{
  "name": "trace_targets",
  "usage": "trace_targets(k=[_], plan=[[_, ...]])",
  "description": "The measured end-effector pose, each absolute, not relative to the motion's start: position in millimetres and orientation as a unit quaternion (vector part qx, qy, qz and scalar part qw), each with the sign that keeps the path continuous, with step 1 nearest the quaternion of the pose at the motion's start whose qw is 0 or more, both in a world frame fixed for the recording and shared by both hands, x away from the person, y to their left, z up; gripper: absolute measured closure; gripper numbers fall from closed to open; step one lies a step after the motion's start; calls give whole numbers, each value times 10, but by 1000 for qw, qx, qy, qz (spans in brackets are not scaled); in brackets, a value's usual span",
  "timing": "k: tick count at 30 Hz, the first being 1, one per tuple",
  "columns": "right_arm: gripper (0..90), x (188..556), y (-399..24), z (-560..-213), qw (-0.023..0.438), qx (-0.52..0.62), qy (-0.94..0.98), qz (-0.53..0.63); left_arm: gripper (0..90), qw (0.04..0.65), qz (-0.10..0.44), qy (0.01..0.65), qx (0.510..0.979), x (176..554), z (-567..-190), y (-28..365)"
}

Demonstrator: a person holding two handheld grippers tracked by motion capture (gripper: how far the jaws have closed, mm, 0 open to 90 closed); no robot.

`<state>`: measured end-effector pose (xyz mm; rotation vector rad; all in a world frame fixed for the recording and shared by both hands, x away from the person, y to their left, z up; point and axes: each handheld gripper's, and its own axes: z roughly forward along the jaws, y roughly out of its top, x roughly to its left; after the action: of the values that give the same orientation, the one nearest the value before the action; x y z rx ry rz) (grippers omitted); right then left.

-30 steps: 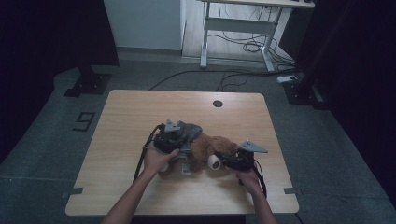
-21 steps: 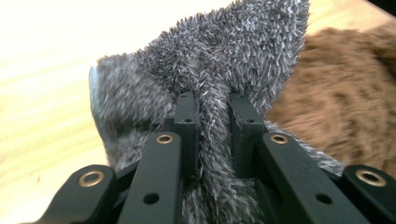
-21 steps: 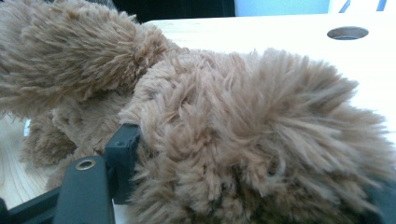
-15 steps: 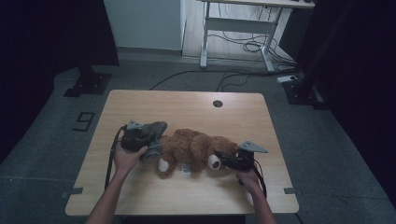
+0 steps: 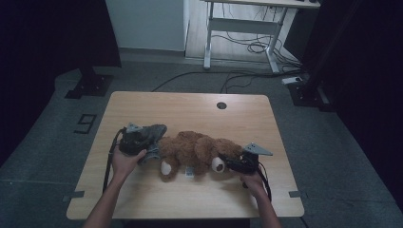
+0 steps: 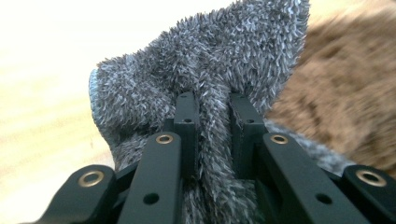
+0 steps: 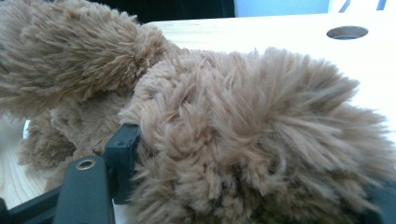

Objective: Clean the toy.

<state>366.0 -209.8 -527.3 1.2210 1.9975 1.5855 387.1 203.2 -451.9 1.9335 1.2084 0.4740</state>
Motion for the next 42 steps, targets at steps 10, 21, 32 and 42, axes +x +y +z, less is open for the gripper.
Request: trace_targets(k=[10,21,32,42], plan=[[314,3642,-2088,-5264,163,422,701,551,750,414,167,402,800,4043,-4132,1099],[258,3625,-2090,-5237,163,410,708,552,763,404,95,430,802,4184,-4582,1062],[119,3622,-2267,-4852,120,419,697,570,773,409,112,417,804,3922,-4664,1113],[34,3746,-2165,-4811,106,412,746,512,773,421,124,393,808,3626,-4683,1145]])
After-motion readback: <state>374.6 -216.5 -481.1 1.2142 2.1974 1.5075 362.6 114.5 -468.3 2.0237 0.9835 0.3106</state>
